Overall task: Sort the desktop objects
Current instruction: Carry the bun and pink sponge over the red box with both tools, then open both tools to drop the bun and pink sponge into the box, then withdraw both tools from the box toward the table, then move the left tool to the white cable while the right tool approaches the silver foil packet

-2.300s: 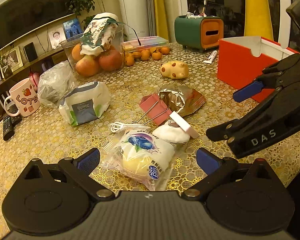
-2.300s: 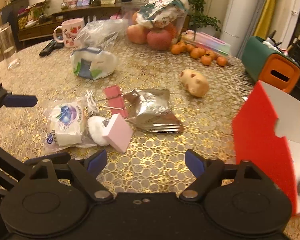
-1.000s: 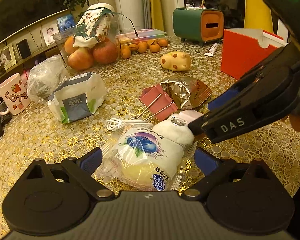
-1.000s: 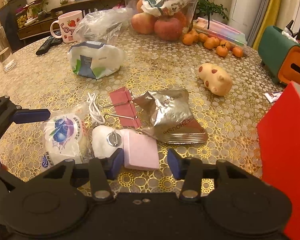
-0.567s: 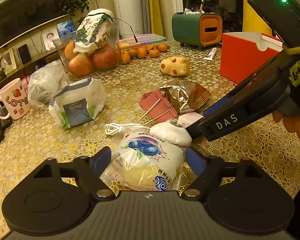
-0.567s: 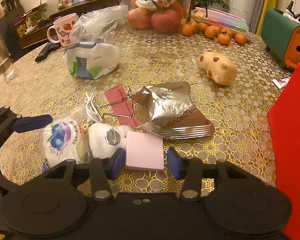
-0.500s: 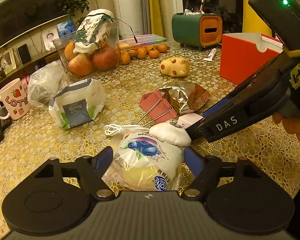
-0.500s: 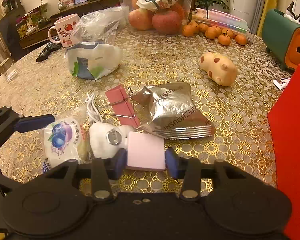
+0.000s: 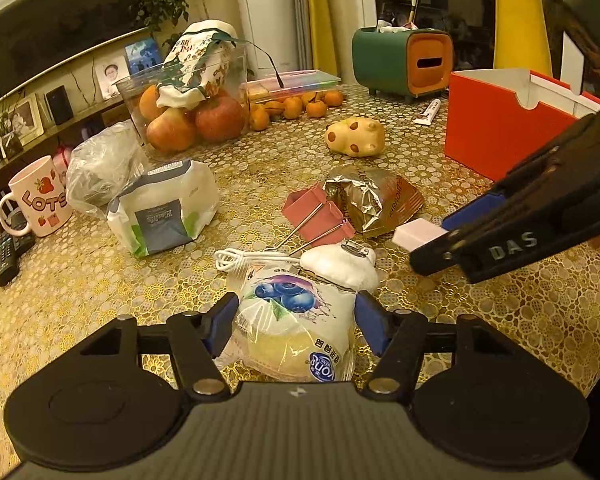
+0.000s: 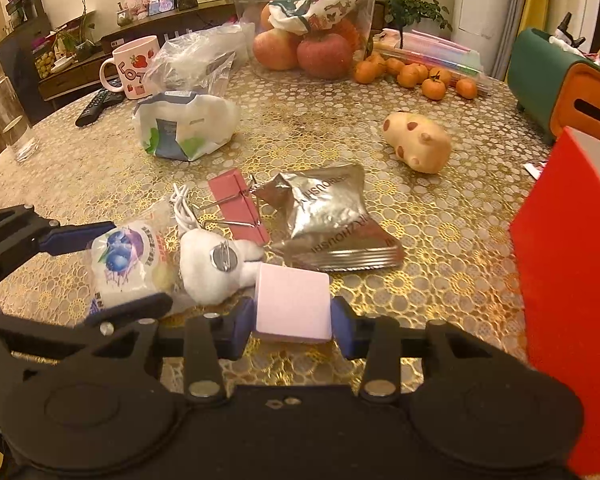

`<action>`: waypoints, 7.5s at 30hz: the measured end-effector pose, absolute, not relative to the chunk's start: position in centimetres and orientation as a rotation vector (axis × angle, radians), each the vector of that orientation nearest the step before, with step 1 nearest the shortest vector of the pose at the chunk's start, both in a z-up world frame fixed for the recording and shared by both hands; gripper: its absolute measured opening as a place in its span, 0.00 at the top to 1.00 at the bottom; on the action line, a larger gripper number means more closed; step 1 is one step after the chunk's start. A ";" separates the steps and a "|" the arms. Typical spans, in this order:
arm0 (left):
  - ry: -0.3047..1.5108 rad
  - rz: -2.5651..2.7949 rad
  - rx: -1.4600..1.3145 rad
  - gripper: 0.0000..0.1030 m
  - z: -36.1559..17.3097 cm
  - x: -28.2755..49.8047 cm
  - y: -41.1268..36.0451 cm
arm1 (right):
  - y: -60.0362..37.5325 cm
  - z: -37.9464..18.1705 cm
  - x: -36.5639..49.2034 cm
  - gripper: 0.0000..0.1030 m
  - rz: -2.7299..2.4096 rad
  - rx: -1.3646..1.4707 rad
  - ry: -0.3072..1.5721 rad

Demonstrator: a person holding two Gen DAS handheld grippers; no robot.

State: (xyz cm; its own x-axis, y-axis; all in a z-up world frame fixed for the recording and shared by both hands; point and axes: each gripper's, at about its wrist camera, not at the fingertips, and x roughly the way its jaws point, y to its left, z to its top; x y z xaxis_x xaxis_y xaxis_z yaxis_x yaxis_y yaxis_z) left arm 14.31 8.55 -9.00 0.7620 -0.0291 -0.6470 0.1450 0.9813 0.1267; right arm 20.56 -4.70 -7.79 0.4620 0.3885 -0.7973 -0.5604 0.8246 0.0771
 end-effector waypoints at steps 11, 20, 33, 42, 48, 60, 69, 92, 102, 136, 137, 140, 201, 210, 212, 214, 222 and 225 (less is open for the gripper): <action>0.703 -0.089 0.168 0.41 -7.4 12.6 6.3 | -7.9 -5.9 18.4 0.60 0.584 -0.200 0.892; 0.669 -0.129 0.161 0.41 -4.4 11.0 2.9 | -11.1 -3.7 16.1 0.60 0.578 -0.188 0.861; 0.637 -0.245 0.161 0.41 0.0 10.5 -2.9 | -16.5 0.3 13.7 0.60 0.560 -0.184 0.805; 0.592 -0.329 0.195 0.41 3.1 11.8 -7.2 | -21.0 2.8 14.5 0.60 0.498 -0.185 0.745; 0.579 -0.375 0.222 0.41 4.0 13.3 -9.9 | -23.7 3.2 15.6 0.60 0.451 -0.181 0.732; 0.589 -0.456 0.284 0.41 4.1 17.2 -15.0 | -29.5 2.9 18.5 0.60 0.356 -0.152 0.728; 0.625 -0.506 0.313 0.41 2.7 20.4 -18.4 | -33.1 2.1 21.4 0.60 0.290 -0.135 0.755; 0.823 -0.521 0.360 0.41 -2.2 30.6 -22.9 | -34.0 -3.0 33.3 0.60 0.208 -0.146 0.922; 0.926 -0.526 0.370 0.41 -4.8 32.8 -23.7 | -33.1 -5.7 36.3 0.60 0.206 -0.192 1.046; 0.898 -0.542 0.395 0.32 -3.9 31.1 -23.9 | -33.0 -5.0 36.1 0.36 0.221 -0.221 1.081; 0.892 -0.541 0.393 0.32 -3.7 30.8 -23.9 | -33.1 -4.8 36.0 0.35 0.224 -0.215 1.075; 0.879 -0.538 0.378 0.27 -3.0 30.1 -23.8 | -33.1 -4.0 35.3 0.33 0.230 -0.195 1.057; 0.707 -0.268 0.018 0.00 0.5 12.7 -1.8 | -20.8 2.5 19.6 0.11 0.369 -0.059 0.847; 0.701 -0.175 -0.015 0.00 -0.2 12.8 2.5 | -17.1 1.7 19.9 0.11 0.423 -0.063 0.844; 0.707 -0.148 -0.006 0.00 -0.6 13.1 3.3 | -16.2 1.4 20.1 0.11 0.436 -0.066 0.845; 0.709 -0.125 0.012 0.00 -0.9 13.4 4.0 | -15.3 0.9 20.5 0.11 0.442 -0.076 0.851; 0.721 -0.057 0.025 0.00 -2.3 14.5 6.9 | -12.4 -0.9 22.0 0.11 0.460 -0.117 0.884; 0.732 -0.028 0.019 0.00 -2.8 15.2 8.0 | -11.5 -1.3 22.4 0.11 0.470 -0.132 0.890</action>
